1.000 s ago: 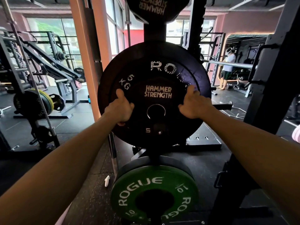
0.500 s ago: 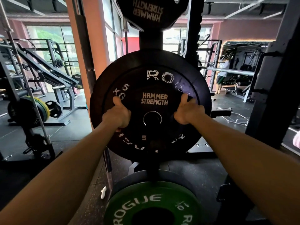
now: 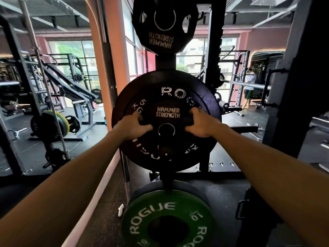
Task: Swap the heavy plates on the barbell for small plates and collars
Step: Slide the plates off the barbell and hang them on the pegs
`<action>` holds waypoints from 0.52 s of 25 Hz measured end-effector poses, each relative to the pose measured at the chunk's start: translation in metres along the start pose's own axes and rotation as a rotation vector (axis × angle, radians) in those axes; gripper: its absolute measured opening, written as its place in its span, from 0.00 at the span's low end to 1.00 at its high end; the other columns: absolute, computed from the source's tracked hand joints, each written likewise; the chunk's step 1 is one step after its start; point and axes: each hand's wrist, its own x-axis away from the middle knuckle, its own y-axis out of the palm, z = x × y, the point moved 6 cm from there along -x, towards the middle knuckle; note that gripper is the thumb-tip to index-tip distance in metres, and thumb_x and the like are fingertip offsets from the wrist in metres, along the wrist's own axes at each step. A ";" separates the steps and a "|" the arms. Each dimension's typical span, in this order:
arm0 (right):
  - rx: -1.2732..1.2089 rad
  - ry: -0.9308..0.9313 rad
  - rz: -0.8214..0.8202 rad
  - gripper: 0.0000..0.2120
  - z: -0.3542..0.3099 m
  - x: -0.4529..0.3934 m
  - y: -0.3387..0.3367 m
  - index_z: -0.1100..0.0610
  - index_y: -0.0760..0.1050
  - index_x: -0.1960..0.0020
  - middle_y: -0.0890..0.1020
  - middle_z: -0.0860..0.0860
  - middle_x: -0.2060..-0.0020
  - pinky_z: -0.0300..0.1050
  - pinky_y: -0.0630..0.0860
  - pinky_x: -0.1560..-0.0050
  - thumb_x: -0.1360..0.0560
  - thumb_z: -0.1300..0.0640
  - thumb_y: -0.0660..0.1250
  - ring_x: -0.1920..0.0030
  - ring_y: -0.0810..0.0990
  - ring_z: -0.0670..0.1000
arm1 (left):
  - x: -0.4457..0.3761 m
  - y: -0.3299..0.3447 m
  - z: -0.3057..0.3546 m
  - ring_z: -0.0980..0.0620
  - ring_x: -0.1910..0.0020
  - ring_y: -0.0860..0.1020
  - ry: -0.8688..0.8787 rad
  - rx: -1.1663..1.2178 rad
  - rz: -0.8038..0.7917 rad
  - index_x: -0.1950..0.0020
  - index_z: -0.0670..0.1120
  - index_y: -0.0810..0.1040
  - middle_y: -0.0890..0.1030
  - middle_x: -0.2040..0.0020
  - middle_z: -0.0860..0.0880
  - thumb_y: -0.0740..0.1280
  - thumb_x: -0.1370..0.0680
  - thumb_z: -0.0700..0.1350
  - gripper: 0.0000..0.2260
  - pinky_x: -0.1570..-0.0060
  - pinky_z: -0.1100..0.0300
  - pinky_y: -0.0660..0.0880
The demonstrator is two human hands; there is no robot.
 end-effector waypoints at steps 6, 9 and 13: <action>0.006 -0.148 -0.040 0.35 0.006 0.056 -0.019 0.48 0.61 0.27 0.66 0.50 0.29 0.59 0.67 0.33 0.30 0.41 0.69 0.32 0.70 0.57 | 0.067 -0.005 0.036 0.48 0.43 0.76 0.046 -0.026 0.013 0.39 0.56 0.72 0.77 0.38 0.49 0.67 0.36 0.71 0.31 0.41 0.50 0.73; -0.005 -0.198 -0.028 0.36 0.010 0.083 -0.034 0.47 0.60 0.27 0.66 0.49 0.28 0.59 0.67 0.33 0.30 0.40 0.69 0.33 0.71 0.56 | 0.104 -0.014 0.051 0.47 0.44 0.76 0.009 -0.045 0.058 0.39 0.55 0.72 0.77 0.41 0.49 0.67 0.38 0.71 0.33 0.43 0.50 0.74; -0.038 -0.219 -0.031 0.38 0.013 0.112 -0.052 0.46 0.57 0.26 0.65 0.50 0.28 0.60 0.66 0.33 0.30 0.40 0.69 0.32 0.70 0.57 | 0.147 -0.029 0.072 0.48 0.45 0.76 -0.001 -0.044 0.076 0.38 0.56 0.71 0.77 0.41 0.49 0.70 0.36 0.70 0.32 0.43 0.51 0.74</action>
